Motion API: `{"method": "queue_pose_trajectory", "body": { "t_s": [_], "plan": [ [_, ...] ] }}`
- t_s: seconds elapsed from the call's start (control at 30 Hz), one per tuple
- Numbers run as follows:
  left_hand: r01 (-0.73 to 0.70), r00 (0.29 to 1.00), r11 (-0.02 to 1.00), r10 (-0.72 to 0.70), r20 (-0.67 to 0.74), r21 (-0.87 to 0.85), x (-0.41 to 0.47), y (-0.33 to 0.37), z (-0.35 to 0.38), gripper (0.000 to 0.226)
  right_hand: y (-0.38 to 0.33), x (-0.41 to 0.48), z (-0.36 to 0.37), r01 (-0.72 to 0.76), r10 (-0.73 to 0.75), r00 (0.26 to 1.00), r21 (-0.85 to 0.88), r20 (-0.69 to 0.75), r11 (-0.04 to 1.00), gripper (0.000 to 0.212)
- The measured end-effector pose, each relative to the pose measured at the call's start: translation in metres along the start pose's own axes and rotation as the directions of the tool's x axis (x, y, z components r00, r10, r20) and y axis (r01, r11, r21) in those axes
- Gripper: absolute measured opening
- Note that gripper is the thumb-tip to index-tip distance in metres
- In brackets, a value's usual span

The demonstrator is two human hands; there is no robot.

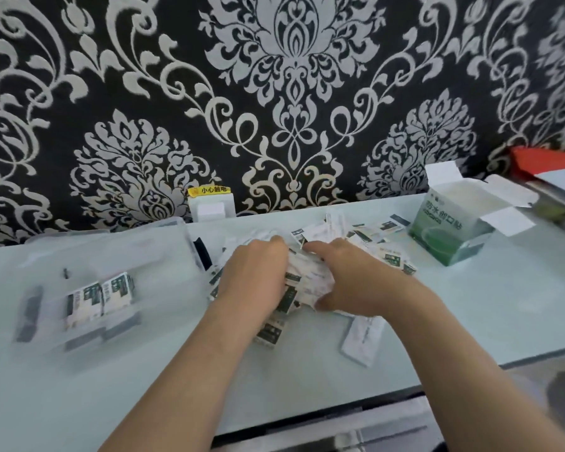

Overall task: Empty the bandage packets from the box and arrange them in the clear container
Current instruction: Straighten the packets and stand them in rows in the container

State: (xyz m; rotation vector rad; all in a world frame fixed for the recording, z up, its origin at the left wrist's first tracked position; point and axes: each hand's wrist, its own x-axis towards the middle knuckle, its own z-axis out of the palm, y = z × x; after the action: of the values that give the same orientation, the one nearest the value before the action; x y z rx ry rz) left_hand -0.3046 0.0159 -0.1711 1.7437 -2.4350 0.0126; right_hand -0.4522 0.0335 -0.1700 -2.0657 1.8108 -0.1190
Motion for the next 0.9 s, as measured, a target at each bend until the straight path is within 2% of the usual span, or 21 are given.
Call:
{"method": "queue_pose_trajectory", "body": {
  "t_s": [0.07, 0.17, 0.23, 0.3, 0.37, 0.57, 0.6, 0.67, 0.7, 0.77, 0.9],
  "plan": [
    [-0.013, 0.991, 0.998, 0.005, -0.136, -0.058, 0.000, 0.003, -0.003, 0.035, 0.000, 0.001, 0.000, 0.008, -0.007, 0.999, 0.017, -0.051, 1.000, 0.086],
    [-0.077, 0.937, 0.971, -0.007, -0.349, -0.227, 0.001, 0.003, -0.008, 0.037, 0.001, -0.001, -0.001, 0.006, -0.001, 0.987, 0.033, -0.162, 0.999, 0.067],
    [-0.108, 0.913, 0.917, -0.062, -0.404, -0.384, -0.001, 0.001, -0.008, 0.024, 0.001, -0.003, -0.004, -0.023, 0.038, 0.976, 0.069, -0.216, 0.997, 0.057],
    [-0.092, 0.910, 0.871, -0.123, -0.396, -0.483, -0.002, 0.000, -0.005, 0.013, 0.003, -0.005, -0.006, -0.039, 0.062, 0.964, 0.095, -0.259, 0.995, 0.038],
    [-0.047, 0.924, 0.821, -0.180, -0.337, -0.569, -0.002, -0.001, -0.003, 0.015, 0.006, -0.005, -0.008, -0.048, 0.078, 0.951, 0.104, -0.301, 0.993, 0.010],
    [0.086, 0.964, 0.655, -0.246, -0.104, -0.750, -0.003, 0.003, -0.001, 0.016, 0.013, -0.008, -0.012, -0.104, 0.194, 0.913, 0.255, -0.359, 0.961, 0.011],
    [0.113, 0.966, 0.591, -0.253, -0.050, -0.799, -0.003, 0.003, -0.003, 0.016, 0.015, -0.008, -0.012, -0.114, 0.218, 0.906, 0.287, -0.363, 0.951, 0.014],
    [0.185, 0.963, 0.377, -0.254, 0.090, -0.908, -0.002, 0.003, -0.004, 0.013, 0.019, -0.008, -0.013, -0.123, 0.276, 0.889, 0.392, -0.364, 0.912, 0.026],
    [0.224, 0.956, 0.275, -0.247, 0.157, -0.935, -0.003, 0.003, -0.005, 0.013, 0.021, -0.007, -0.012, -0.117, 0.310, 0.876, 0.461, -0.369, 0.880, 0.031],
    [0.278, 0.942, 0.142, -0.233, 0.241, -0.950, -0.003, 0.003, -0.005, 0.015, 0.024, -0.009, -0.014, -0.091, 0.376, 0.852, 0.604, -0.365, 0.792, 0.037],
    [0.319, 0.925, 0.030, -0.226, 0.305, -0.947, -0.003, 0.006, -0.003, 0.027, 0.022, -0.013, -0.019, 0.005, 0.450, 0.842, 0.837, -0.299, 0.547, 0.018]
  ]
}}
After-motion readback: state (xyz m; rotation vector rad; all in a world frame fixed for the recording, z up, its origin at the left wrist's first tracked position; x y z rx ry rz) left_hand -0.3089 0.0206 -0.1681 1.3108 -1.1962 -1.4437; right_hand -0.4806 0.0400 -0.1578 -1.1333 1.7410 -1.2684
